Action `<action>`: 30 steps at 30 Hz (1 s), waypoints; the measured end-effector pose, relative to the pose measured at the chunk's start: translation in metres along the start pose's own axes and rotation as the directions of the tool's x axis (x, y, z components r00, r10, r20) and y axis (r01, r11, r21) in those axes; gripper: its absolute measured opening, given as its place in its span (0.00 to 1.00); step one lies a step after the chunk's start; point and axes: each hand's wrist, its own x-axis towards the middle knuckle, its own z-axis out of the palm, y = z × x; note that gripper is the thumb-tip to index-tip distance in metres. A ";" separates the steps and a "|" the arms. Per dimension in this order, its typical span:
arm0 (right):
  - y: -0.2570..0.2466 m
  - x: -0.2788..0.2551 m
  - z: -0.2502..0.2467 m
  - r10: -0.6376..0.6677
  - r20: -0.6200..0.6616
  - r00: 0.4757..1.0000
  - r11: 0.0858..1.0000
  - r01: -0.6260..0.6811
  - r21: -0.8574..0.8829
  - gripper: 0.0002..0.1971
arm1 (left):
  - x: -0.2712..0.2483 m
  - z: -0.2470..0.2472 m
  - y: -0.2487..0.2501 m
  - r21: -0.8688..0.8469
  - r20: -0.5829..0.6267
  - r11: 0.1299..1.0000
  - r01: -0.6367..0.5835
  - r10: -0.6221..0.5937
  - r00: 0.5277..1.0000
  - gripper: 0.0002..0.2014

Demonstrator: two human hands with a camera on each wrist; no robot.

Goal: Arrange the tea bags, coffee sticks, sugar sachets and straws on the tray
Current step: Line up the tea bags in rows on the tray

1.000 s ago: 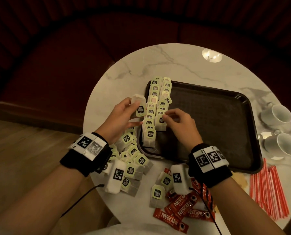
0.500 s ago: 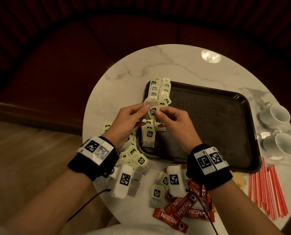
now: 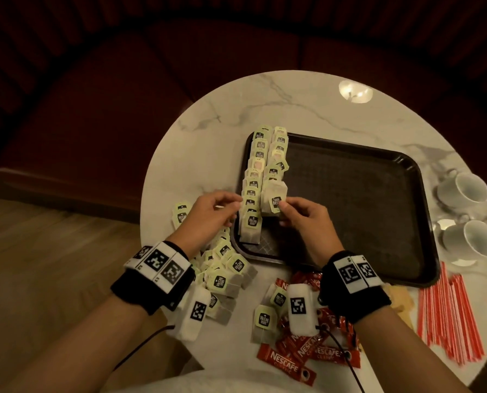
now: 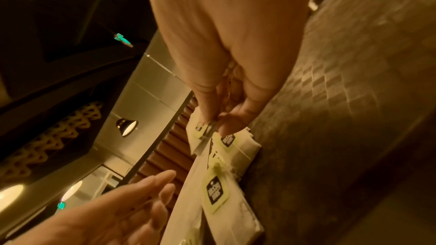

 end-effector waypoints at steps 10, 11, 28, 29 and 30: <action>-0.006 -0.005 0.007 -0.047 0.127 0.991 0.988 0.027 0.153 0.08 | 0.003 0.019 0.003 -0.080 0.088 0.993 -0.086 0.093 0.992 0.13; -0.007 -0.006 0.007 -0.055 0.127 0.990 0.989 0.036 0.143 0.10 | 0.003 0.018 0.002 -0.093 0.084 0.992 -0.085 0.093 0.992 0.12; 0.007 -0.007 0.000 0.050 0.049 0.998 0.998 -0.051 0.028 0.10 | 0.011 0.020 0.000 0.003 0.093 0.998 -0.058 0.057 0.994 0.13; 0.003 -0.009 0.002 0.037 0.078 0.996 0.998 -0.041 0.051 0.11 | 0.010 0.022 0.001 -0.013 0.122 0.998 -0.059 0.060 0.991 0.14; 0.000 -0.011 0.003 0.027 0.097 0.995 0.997 -0.034 0.073 0.12 | 0.010 0.024 0.003 -0.038 0.147 0.997 -0.062 0.067 0.987 0.14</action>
